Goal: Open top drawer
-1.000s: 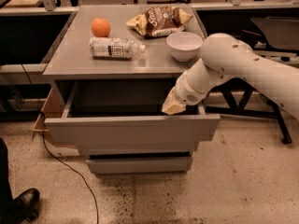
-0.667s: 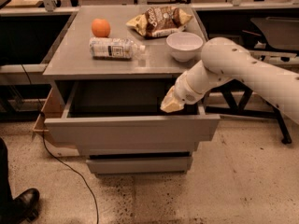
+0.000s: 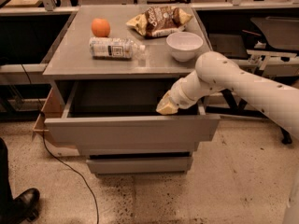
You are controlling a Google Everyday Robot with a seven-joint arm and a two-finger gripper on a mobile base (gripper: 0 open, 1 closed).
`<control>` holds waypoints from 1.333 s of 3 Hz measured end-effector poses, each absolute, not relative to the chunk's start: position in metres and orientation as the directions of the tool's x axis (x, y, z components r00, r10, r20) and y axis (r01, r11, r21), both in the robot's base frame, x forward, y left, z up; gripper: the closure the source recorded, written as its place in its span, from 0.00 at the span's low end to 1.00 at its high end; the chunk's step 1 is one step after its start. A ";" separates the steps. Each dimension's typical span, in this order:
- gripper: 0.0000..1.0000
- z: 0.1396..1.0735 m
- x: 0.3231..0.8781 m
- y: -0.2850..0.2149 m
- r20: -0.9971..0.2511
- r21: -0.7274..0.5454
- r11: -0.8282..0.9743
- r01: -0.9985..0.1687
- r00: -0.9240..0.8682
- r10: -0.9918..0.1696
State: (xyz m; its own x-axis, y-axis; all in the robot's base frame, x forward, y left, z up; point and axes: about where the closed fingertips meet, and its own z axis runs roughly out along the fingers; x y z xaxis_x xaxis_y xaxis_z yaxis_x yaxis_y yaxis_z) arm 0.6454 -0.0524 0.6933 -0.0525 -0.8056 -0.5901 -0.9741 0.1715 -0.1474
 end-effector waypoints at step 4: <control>1.00 0.654 0.584 -0.050 -0.534 0.018 0.103 -0.994 -0.097 -0.840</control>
Offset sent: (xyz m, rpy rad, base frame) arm -0.0492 0.0011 -0.0501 -0.0658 0.1719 0.0531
